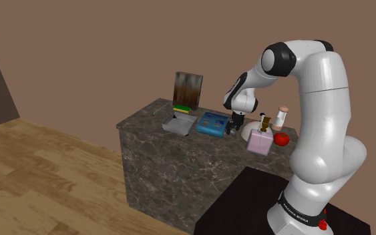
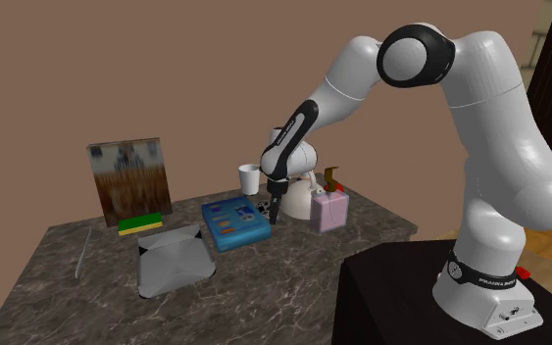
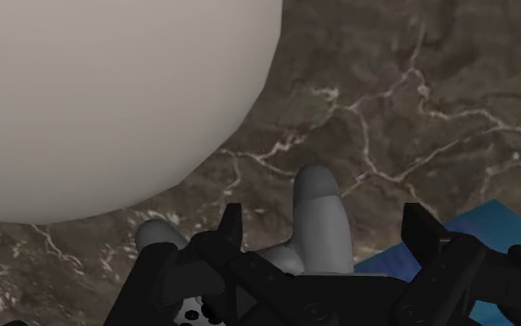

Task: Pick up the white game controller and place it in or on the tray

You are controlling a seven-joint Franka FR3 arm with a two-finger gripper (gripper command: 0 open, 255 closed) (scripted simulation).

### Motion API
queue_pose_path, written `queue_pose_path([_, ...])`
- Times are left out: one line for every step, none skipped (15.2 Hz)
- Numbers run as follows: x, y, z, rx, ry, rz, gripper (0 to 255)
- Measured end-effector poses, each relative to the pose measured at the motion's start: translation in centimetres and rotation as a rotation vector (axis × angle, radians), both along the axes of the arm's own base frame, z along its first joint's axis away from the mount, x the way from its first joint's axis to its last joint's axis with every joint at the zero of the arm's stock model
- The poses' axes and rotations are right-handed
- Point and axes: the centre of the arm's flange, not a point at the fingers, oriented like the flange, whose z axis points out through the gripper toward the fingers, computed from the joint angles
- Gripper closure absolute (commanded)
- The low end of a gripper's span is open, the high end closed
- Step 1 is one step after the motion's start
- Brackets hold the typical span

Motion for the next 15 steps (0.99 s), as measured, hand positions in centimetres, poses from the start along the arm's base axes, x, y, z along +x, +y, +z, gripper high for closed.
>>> queue_pose_path([0.0, 0.0, 0.0, 0.000, 0.000, 0.000, 255])
queue_pose_path([0.0, 0.0, 0.0, 0.000, 0.000, 0.000, 255])
queue_pose_path([0.0, 0.1, 0.0, 0.003, 0.001, 0.001, 255])
queue_pose_path([0.0, 0.1, 0.0, 0.001, 0.001, 0.001, 255])
queue_pose_path([0.0, 0.0, 0.0, 0.001, 0.000, 0.000, 255])
queue_pose_path([0.0, 0.0, 0.0, 0.000, 0.000, 0.000, 255])
queue_pose_path([0.0, 0.0, 0.0, 0.000, 0.000, 0.000, 255])
queue_pose_path([0.0, 0.0, 0.0, 0.000, 0.000, 0.000, 255])
queue_pose_path([0.0, 0.0, 0.0, 0.000, 0.000, 0.000, 255])
queue_pose_path([0.0, 0.0, 0.0, 0.000, 0.000, 0.000, 0])
queue_pose_path([0.0, 0.0, 0.0, 0.000, 0.000, 0.000, 0])
queue_pose_path([-0.3, -0.4, 0.2, -0.003, 0.000, 0.009, 0])
queue_pose_path([-0.7, -1.2, 0.5, -0.009, 0.000, 0.023, 0])
queue_pose_path([-1.1, -2.0, 0.9, -0.015, 0.001, 0.040, 0])
queue_pose_path([-1.6, -3.2, 1.4, -0.022, 0.001, 0.058, 0])
